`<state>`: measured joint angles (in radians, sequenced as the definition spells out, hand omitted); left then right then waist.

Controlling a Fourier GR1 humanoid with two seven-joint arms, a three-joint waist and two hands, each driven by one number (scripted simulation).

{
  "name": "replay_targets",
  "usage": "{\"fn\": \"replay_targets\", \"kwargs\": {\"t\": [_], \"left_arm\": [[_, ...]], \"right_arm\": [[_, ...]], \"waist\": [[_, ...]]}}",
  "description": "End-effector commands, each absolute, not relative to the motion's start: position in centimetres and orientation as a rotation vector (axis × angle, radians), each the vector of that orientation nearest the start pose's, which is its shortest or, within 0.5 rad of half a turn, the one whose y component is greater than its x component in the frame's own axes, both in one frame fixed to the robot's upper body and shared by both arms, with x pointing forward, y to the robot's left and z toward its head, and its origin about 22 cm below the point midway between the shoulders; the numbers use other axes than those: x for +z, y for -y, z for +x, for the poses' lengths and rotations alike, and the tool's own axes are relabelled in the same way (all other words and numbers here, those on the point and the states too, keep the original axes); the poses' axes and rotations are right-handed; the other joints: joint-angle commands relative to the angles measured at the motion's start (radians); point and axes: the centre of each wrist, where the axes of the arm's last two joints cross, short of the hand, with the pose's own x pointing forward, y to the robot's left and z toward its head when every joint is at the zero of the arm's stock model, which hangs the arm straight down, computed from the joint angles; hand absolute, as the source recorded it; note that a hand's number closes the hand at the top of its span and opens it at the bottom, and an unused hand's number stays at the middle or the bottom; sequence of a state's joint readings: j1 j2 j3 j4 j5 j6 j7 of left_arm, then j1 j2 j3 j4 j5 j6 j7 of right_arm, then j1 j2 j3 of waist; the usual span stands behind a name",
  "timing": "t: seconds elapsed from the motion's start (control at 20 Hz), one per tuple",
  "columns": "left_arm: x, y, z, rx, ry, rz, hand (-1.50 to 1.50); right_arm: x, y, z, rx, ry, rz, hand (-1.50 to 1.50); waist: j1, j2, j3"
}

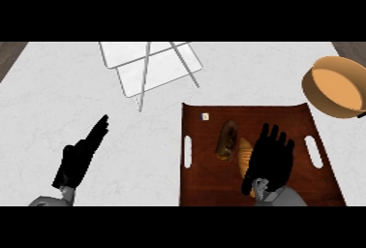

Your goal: Pick the croissant from the tray and place it in the tiered shelf

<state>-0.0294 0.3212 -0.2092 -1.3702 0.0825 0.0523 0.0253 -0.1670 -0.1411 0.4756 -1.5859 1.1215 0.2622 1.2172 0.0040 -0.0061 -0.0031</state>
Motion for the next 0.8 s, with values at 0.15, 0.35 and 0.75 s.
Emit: {"fn": "replay_targets", "kwargs": {"t": [0.15, 0.35, 0.75], "left_arm": [[-4.2, -27.0, 23.0, -0.282, 1.313, 0.111, 0.00], [-4.0, -25.8, 23.0, -0.271, 1.312, 0.106, 0.00], [-4.4, -26.9, 23.4, -0.286, 1.313, 0.118, 0.00]], "right_arm": [[1.1, 12.9, 25.1, 0.827, 0.270, -1.298, -1.50], [1.7, 13.6, 26.4, 0.835, 0.255, -1.278, -1.50], [-0.3, 13.1, 25.1, 0.938, 0.320, -1.229, 1.50]], "waist": [[0.000, 0.007, 0.002], [0.003, 0.007, 0.003], [-0.003, 0.007, 0.003]]}}
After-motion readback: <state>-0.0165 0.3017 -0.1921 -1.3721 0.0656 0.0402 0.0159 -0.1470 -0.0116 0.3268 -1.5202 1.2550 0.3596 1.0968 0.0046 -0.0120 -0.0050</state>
